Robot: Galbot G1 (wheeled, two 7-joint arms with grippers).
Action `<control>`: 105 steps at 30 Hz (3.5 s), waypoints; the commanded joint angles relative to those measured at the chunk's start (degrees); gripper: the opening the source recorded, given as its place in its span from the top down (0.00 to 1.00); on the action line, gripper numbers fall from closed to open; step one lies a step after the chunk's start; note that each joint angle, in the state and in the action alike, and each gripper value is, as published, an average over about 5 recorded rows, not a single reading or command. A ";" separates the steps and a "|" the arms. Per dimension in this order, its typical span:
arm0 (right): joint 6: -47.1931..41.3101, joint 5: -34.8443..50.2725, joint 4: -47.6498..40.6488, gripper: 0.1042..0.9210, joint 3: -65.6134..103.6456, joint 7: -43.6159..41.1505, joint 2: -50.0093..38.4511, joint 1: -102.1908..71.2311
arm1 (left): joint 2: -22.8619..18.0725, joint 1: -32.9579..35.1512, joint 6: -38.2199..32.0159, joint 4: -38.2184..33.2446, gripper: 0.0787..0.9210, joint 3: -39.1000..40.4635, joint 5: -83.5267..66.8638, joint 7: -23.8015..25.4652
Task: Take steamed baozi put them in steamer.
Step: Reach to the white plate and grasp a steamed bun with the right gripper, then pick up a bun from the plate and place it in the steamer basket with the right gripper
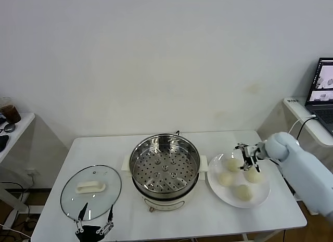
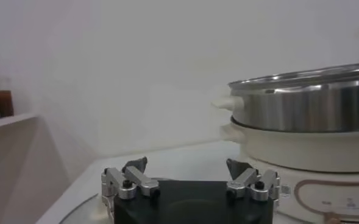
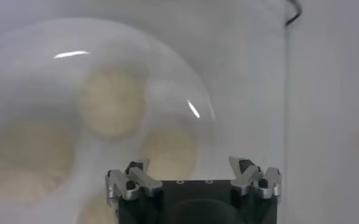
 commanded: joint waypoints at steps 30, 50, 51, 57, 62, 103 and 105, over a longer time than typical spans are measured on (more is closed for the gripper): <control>-3.41 6.36 -5.52 0.44 -12.95 -2.32 3.19 8.88 | 0.16 -0.13 -1.70 0.62 0.12 -1.11 1.47 0.06; 3.26 37.59 13.05 0.42 -38.70 -7.38 2.66 49.20 | 2.02 -2.56 -1.97 0.88 0.12 -0.33 0.20 0.32; 4.28 38.12 13.01 0.42 -39.88 -7.00 4.40 49.99 | 2.10 -2.76 -1.97 1.07 0.12 -0.41 0.09 0.30; 10.31 41.52 13.17 0.41 -47.20 -3.91 17.08 52.14 | 2.36 -3.86 -1.98 1.77 0.12 -1.28 -0.24 0.29; 16.82 38.71 11.36 0.41 -50.90 -3.04 26.39 50.01 | 2.28 -4.36 -1.99 2.01 0.12 -2.29 -0.45 0.26; 36.21 9.60 -7.68 0.33 -48.30 1.21 33.70 38.19 | 1.95 -4.40 -2.65 2.68 0.12 -3.94 -0.11 0.23; 36.02 10.56 -7.89 0.27 -48.35 1.44 33.60 37.98 | 1.92 -4.31 -2.70 2.62 0.12 -3.98 -0.08 0.21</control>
